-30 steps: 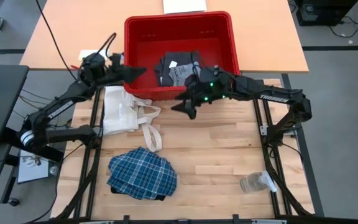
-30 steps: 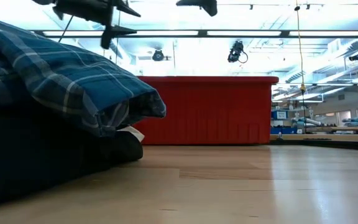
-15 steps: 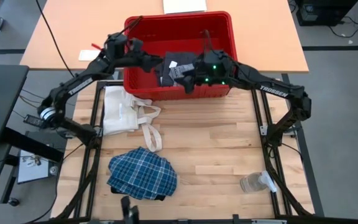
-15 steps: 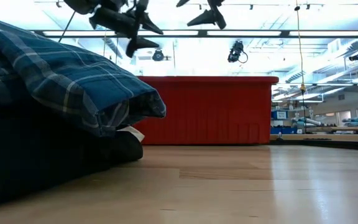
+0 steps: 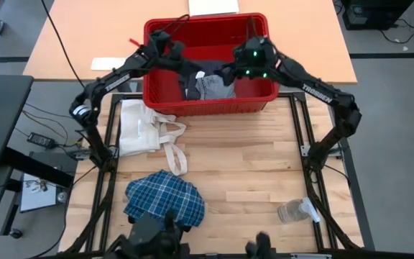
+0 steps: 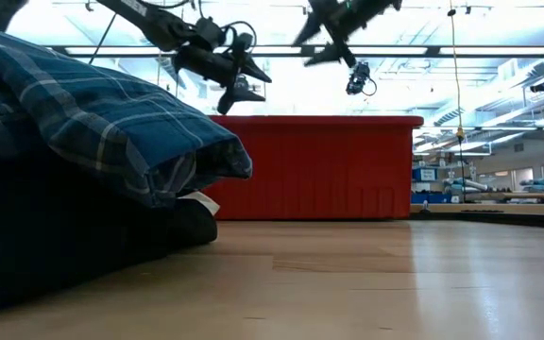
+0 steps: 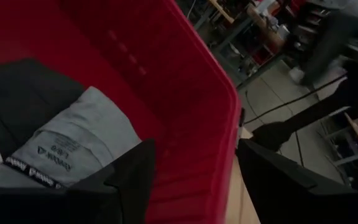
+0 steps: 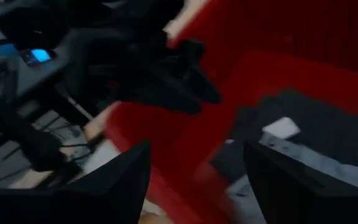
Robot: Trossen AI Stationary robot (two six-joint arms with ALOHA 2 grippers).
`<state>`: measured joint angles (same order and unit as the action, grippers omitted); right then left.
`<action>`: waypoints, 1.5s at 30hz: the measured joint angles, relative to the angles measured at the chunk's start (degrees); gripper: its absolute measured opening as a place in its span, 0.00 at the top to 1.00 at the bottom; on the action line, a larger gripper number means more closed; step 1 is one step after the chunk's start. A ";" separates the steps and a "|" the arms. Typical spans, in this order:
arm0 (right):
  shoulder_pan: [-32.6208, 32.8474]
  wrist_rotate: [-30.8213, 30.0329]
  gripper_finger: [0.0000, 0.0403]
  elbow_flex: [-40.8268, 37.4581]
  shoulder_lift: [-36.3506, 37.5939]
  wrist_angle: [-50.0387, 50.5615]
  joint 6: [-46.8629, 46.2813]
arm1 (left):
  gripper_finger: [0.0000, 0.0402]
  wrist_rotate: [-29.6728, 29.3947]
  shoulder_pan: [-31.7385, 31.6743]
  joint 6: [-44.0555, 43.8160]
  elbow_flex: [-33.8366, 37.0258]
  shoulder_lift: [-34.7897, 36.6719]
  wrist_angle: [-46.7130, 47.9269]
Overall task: Fold laundry
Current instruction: Remove the gray shirt from the red bin
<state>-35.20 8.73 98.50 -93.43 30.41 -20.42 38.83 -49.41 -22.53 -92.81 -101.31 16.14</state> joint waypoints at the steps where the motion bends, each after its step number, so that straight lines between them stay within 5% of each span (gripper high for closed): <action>1: -1.38 1.46 0.35 0.00 -0.85 -0.37 1.30 | 0.42 0.02 -0.16 -0.39 -0.74 -0.82 -0.06; 12: -13.63 19.21 0.33 -0.02 -2.87 4.11 5.10 | 0.42 0.07 -0.50 -3.62 -12.15 -13.22 0.40; 23: -17.61 21.50 0.32 -0.02 -0.72 4.49 10.40 | 0.42 -0.34 -0.65 -2.21 -31.47 -27.73 8.61; 28: -18.78 22.89 0.32 -0.02 -0.63 5.46 11.63 | 0.42 -1.25 -0.63 0.21 -32.12 -31.51 11.01; 35: -18.40 23.93 0.32 -0.02 -0.63 8.82 14.42 | 0.42 -11.13 0.05 7.97 -32.13 -33.72 12.18; 45: -18.40 25.53 0.32 -0.02 -0.63 9.23 14.00 | 0.42 -2.97 0.49 14.84 -31.81 -36.44 20.22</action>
<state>-53.60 34.26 98.48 -94.06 39.64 -6.42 35.86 -48.92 -7.69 -124.62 -137.75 36.36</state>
